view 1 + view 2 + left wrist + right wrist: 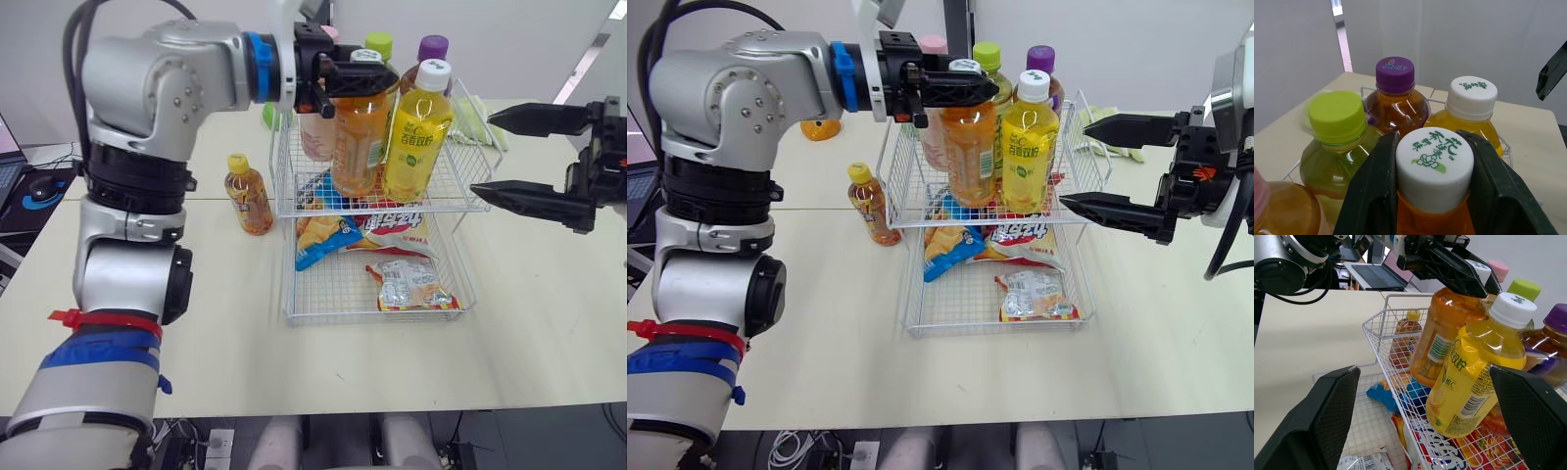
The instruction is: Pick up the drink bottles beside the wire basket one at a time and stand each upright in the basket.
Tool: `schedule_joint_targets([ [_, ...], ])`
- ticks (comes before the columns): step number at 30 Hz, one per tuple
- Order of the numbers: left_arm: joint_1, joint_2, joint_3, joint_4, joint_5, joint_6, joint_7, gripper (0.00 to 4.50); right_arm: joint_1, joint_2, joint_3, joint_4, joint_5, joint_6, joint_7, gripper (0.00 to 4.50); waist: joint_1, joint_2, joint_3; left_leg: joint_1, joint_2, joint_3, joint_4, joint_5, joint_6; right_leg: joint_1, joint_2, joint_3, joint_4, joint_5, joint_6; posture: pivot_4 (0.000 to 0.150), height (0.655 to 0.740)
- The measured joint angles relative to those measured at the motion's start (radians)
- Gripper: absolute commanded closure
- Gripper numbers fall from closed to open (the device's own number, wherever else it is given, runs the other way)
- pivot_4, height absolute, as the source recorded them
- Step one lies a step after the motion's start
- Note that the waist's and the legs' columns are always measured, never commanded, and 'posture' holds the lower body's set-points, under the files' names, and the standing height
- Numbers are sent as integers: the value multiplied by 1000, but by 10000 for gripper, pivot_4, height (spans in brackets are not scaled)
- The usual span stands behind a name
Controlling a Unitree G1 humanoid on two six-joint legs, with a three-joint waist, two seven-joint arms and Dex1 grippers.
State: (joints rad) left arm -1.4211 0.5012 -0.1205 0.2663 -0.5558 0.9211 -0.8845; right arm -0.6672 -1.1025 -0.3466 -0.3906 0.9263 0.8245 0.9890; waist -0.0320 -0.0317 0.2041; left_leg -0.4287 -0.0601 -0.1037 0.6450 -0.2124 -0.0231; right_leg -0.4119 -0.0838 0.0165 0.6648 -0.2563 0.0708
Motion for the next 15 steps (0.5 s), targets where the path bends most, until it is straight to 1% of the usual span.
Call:
schedule_joint_targets([
  [8, 19, -38, 1, 41, 49, -68, -21, 31334, 21, -9, -26, -22, 8, 11, -13, 0, 2, 0, 0, 0, 0, 0, 1, 0, 0, 0, 0, -1, 0, 0, 0, 1500, 7400],
  [15, 20, -46, 14, 61, 52, -77, -56, 31334, 21, -9, -26, -22, 8, 11, -15, 0, 2, 0, 0, 0, -1, 0, 1, 0, 0, 1, 0, -1, 0, 0, 0, 1500, 7400],
])
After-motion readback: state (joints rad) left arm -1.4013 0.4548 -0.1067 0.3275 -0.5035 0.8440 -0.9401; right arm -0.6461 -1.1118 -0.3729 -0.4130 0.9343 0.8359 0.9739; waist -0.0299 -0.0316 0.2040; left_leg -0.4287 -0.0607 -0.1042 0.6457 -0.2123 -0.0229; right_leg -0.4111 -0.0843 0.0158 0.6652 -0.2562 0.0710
